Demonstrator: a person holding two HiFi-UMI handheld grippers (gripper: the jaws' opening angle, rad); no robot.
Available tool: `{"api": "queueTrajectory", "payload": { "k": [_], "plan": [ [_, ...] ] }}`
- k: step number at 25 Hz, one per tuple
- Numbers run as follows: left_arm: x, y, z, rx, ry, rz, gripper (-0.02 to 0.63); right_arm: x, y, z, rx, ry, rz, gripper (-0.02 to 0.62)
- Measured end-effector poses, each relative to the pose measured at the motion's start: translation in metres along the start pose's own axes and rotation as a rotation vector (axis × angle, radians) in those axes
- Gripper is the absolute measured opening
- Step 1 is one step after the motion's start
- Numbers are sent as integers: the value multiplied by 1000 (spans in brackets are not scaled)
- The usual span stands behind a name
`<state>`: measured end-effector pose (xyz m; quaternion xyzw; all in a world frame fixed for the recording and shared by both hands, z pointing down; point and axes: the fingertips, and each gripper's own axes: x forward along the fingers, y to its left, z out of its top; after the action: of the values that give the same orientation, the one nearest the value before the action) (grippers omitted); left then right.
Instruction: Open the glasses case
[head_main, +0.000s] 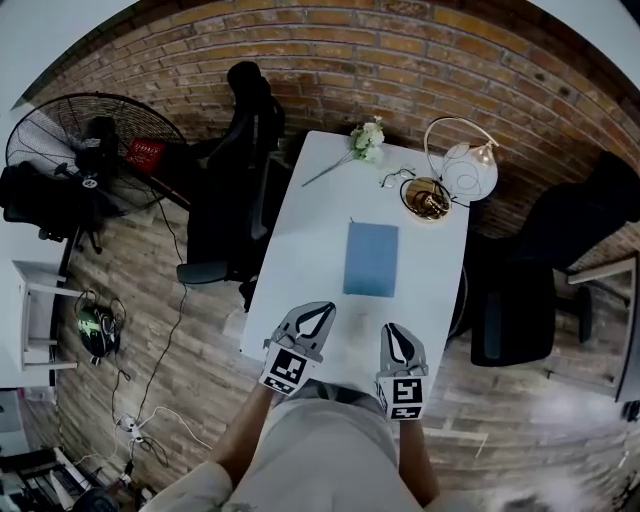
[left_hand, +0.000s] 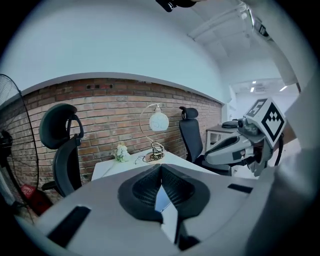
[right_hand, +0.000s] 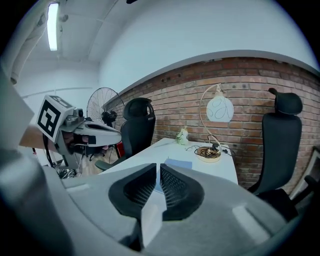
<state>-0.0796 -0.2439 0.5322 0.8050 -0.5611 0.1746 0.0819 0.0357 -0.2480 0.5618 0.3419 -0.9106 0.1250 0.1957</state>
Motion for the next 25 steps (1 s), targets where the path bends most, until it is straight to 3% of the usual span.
{"api": "queueTrajectory", "payload": {
  "k": [17, 25],
  "plan": [
    [10, -23, -66, 15, 64, -234, 3, 3, 28, -63, 87, 125, -150, 20],
    [9, -23, -96, 60, 115, -298, 3, 5, 46, -84, 92, 178, -196, 23]
  ]
}}
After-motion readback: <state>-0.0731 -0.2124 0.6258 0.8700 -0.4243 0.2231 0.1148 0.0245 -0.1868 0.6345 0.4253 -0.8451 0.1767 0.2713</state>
